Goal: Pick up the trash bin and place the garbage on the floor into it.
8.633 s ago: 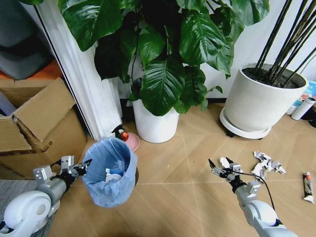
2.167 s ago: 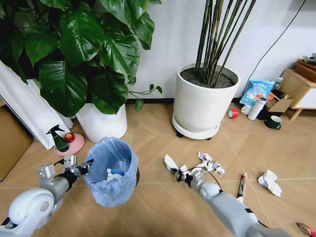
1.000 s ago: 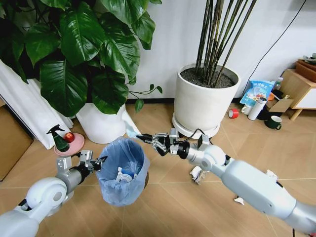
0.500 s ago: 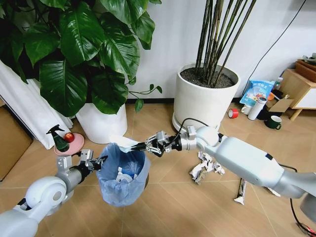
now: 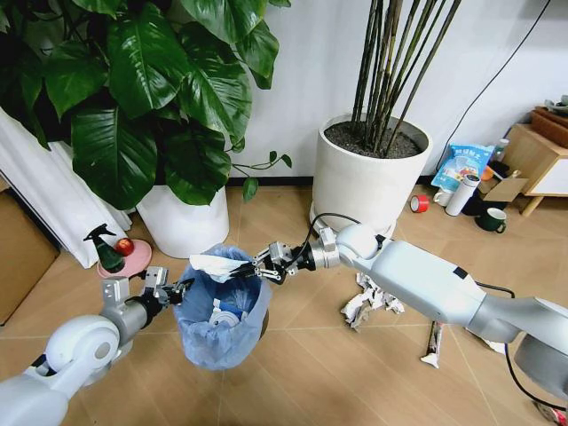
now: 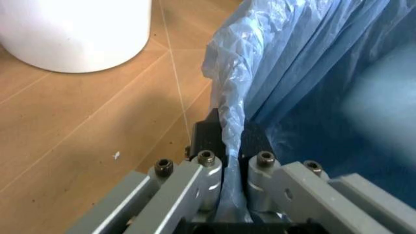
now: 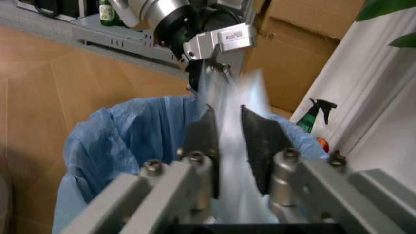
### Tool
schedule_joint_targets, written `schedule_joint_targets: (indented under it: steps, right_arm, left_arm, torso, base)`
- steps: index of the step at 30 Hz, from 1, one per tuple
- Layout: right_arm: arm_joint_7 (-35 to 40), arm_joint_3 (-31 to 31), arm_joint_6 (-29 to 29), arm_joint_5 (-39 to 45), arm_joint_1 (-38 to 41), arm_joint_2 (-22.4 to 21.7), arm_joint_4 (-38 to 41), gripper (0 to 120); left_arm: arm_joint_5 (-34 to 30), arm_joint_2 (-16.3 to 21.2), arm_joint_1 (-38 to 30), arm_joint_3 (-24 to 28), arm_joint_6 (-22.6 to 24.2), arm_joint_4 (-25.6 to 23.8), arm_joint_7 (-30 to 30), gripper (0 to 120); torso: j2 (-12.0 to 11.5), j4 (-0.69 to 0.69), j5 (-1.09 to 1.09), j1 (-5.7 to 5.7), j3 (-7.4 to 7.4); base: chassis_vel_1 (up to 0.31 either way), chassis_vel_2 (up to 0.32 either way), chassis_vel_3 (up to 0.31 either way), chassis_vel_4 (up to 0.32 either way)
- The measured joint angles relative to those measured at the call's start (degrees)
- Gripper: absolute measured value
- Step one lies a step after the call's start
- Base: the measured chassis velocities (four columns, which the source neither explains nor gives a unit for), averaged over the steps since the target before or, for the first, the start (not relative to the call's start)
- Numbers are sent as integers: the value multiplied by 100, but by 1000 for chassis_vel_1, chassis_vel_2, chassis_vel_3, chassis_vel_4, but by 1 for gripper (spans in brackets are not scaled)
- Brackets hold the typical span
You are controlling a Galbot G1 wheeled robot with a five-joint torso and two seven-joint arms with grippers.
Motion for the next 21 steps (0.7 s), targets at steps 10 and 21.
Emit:
schedule_joint_targets:
  steps: [10, 21]
  right_arm:
    - [19, 161, 27, -33, -43, -8, -145, 54]
    - [408, 672, 88, 82, -477, -8, -278, 94]
  left_arm:
    - [-44, -10, -39, 20, 24, -27, -43, 0]
    - [-49, -56, 6, 5, 43, -33, -94, 0]
  torso:
    - [0, 0, 0, 0, 0]
    - [0, 0, 1, 0, 0]
  base:
    - [0, 0, 0, 0]
    - [0, 0, 0, 0]
